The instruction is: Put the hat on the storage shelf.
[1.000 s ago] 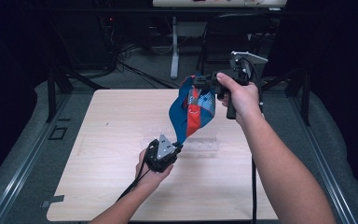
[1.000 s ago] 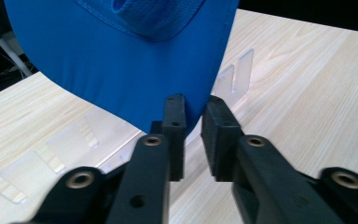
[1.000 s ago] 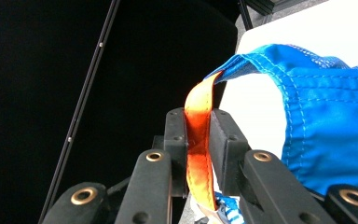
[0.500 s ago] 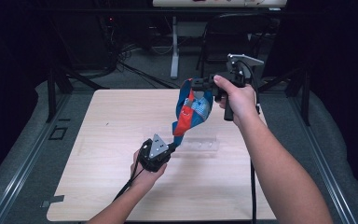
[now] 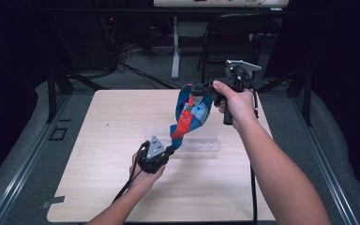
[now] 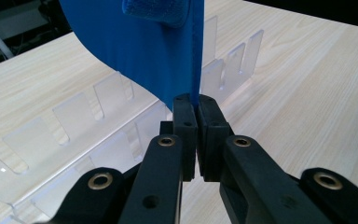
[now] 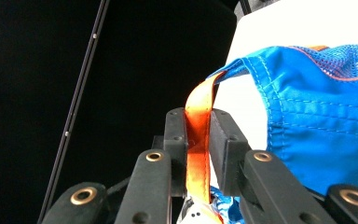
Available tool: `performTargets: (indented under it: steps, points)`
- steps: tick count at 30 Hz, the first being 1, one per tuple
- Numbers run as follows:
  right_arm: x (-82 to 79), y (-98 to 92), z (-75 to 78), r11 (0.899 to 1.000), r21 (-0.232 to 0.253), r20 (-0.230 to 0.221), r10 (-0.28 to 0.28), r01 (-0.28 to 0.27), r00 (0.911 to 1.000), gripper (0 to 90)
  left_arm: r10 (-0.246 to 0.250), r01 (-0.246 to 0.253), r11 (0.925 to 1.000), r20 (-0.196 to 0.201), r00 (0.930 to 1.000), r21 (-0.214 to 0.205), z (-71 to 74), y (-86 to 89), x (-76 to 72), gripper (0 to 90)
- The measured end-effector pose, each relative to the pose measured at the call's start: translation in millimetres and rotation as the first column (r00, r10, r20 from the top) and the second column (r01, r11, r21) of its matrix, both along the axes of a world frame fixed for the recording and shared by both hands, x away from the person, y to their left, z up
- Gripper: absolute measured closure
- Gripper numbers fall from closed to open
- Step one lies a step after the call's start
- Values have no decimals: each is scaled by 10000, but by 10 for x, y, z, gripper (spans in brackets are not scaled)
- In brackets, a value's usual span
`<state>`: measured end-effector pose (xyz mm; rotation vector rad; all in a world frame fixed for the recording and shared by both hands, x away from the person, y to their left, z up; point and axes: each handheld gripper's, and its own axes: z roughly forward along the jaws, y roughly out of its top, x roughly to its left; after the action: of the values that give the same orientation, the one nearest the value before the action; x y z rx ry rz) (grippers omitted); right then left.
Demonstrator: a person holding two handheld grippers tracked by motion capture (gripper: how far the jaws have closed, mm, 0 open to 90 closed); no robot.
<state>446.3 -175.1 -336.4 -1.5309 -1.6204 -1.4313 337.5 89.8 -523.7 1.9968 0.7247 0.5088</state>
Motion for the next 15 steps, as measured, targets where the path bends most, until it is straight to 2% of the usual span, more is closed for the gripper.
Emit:
performTargets:
  steps: [9, 15]
  points:
    - [31, -14, -171, 9997, -247, -302, -38, 30, 9995, 780, 30, -23, 9997, -299, 9995, 240, -125, 11, 20, 877]
    - [32, -24, -260, 9987, -501, -441, 4, -26, 9990, 780, 86, -78, 9998, -393, 9992, 203, -184, 18, 20, 877]
